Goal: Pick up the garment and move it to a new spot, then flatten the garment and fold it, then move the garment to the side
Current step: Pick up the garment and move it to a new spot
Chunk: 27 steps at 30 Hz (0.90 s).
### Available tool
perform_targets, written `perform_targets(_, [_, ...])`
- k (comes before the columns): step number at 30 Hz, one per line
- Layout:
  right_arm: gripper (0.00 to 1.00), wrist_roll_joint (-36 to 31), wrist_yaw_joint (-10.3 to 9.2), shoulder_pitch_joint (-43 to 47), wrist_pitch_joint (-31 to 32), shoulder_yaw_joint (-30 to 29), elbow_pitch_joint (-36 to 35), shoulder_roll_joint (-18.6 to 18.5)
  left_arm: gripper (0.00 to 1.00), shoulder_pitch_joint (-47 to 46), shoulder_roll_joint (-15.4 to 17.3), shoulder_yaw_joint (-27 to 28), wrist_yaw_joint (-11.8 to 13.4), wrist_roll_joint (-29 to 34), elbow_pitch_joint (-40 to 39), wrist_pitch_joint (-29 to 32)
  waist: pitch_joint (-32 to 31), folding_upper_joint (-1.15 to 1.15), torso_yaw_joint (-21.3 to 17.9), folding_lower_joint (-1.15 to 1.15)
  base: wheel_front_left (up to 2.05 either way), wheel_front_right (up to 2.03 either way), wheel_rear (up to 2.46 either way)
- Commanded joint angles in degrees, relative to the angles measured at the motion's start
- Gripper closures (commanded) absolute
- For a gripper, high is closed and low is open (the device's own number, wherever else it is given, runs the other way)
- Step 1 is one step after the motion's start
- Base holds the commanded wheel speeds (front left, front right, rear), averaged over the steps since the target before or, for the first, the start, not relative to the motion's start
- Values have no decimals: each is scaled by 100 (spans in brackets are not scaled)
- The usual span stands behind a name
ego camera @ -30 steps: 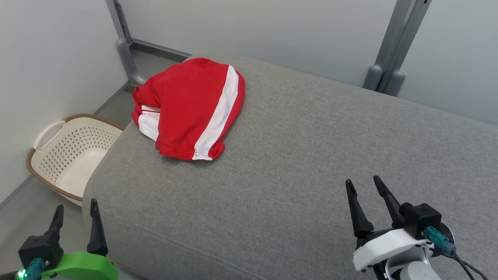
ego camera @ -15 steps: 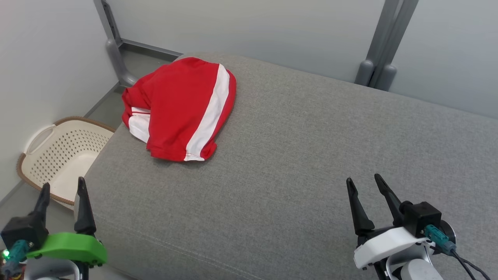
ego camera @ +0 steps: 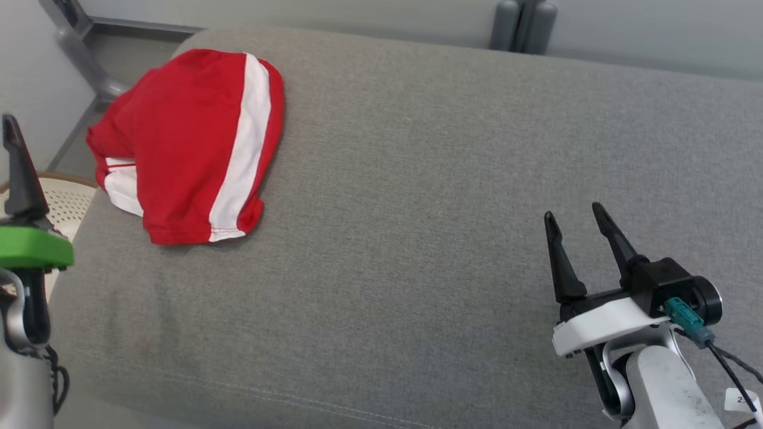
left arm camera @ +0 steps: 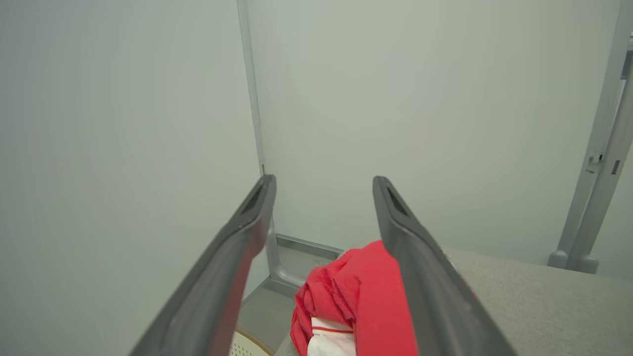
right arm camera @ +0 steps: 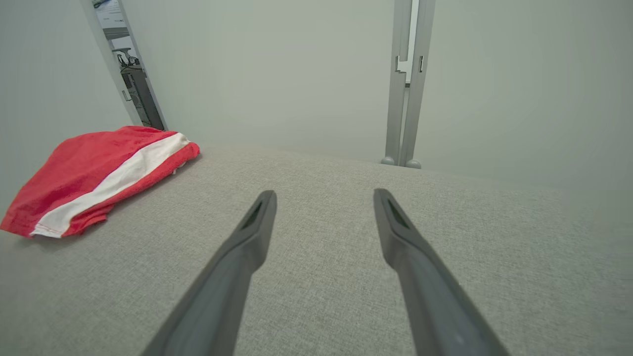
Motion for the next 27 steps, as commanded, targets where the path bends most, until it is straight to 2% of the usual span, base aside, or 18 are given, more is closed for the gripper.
perform_targets(1, [0, -61, -4, -119, 6, -69, -79, -29, 0, -297, 97, -18, -58, -74, 122, -45, 853, 0, -771, 0, 0, 0, 0])
perform_targets(7, [0, -220, -5, -260, 25, -191, -395, -25, 0, -1219, 495, 58, -198, -329, 747, -67, 1363, 0, -1235, 0, 0, 0, 0])
perform_targets(15, [0, -325, -4, -306, 63, -414, -684, -22, 0, -2094, 891, -189, -283, -513, 1509, 97, 1753, 0, -1483, 0, 0, 0, 0])
perform_targets(20, [0, -379, -5, -370, 84, -448, -797, -23, 0, -2512, 1159, -450, -308, -636, 2319, 268, 1909, 0, -1593, 0, 0, 0, 0])
perform_targets(27, [0, -421, -5, -335, 124, -494, -916, -22, 0, -2796, 1322, -1117, -312, -1216, 3115, 660, 1973, 0, -1666, 0, 0, 0, 0])
